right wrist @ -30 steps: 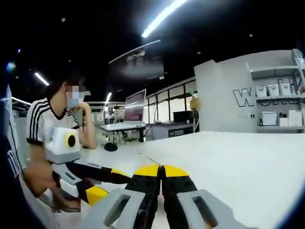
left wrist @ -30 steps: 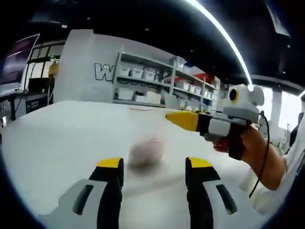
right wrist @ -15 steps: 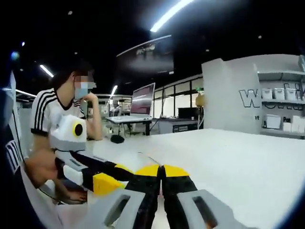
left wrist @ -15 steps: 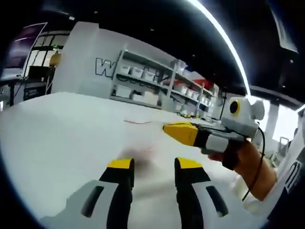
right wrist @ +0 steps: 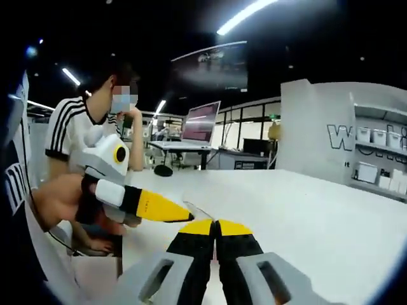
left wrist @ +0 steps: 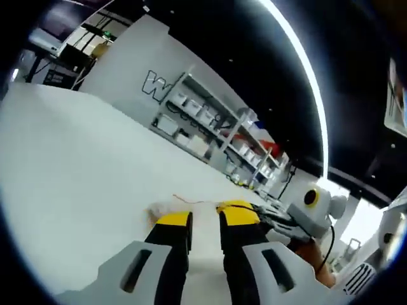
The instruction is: Open the resealable bag by pulling the two sides of the seal apart until the entire bag opening is separated and visibly accessible.
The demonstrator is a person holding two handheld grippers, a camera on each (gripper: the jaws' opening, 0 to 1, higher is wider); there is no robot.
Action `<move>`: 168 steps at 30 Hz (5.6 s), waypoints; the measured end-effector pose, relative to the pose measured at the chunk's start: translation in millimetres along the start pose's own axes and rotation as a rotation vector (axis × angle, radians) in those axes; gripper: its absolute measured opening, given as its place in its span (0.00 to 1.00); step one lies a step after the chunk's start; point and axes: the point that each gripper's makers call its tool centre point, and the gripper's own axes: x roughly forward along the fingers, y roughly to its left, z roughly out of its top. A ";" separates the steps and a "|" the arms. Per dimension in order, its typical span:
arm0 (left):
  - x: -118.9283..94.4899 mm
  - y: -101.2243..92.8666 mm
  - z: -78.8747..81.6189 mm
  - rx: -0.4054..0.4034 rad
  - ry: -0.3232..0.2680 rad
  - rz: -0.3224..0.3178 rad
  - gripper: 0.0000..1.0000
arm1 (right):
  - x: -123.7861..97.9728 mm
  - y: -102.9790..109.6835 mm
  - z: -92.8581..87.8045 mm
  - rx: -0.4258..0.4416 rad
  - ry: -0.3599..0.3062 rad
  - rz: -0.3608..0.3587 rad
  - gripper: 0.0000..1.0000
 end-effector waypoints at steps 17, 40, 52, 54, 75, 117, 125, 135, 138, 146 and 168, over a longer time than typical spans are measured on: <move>-5.3 8.9 -8.7 -0.139 -0.009 0.000 0.15 | -0.5 12.6 -11.0 -0.048 0.016 0.012 0.00; -5.3 7.9 -13.9 -0.240 -0.014 -0.020 0.02 | -4.5 19.3 -16.5 -0.091 0.036 0.017 0.00; -9.5 7.3 -17.7 -0.201 0.021 -0.019 0.01 | -13.7 25.1 -13.9 -0.148 0.105 0.106 0.00; -10.6 6.9 -19.6 -0.196 0.028 -0.017 0.01 | -17.8 28.0 -11.4 -0.171 0.137 0.140 0.01; -21.2 8.8 -47.4 -0.147 0.090 0.016 0.01 | -8.4 54.8 -37.2 -0.481 0.373 0.310 0.01; -24.4 6.2 -52.8 -0.181 0.109 0.027 0.01 | -14.0 60.4 -38.2 -0.445 0.369 0.303 0.00; -26.3 5.7 -51.9 -0.169 0.105 0.027 0.01 | -12.7 58.4 -42.9 -0.439 0.389 0.303 0.00; -26.1 4.7 -53.1 -0.154 0.114 0.026 0.01 | -12.9 55.8 -42.4 -0.373 0.410 0.284 0.00; -26.1 3.2 -52.2 -0.147 0.125 0.027 0.01 | -13.0 55.5 -38.7 -0.367 0.394 0.263 0.00; -26.0 2.6 -53.9 -0.147 0.140 0.033 0.01 | -10.4 53.3 -32.9 -0.400 0.363 0.233 0.00; -21.3 -2.3 -35.0 -0.365 0.017 -0.036 0.10 | -11.5 45.3 -16.6 -0.430 0.303 0.191 0.00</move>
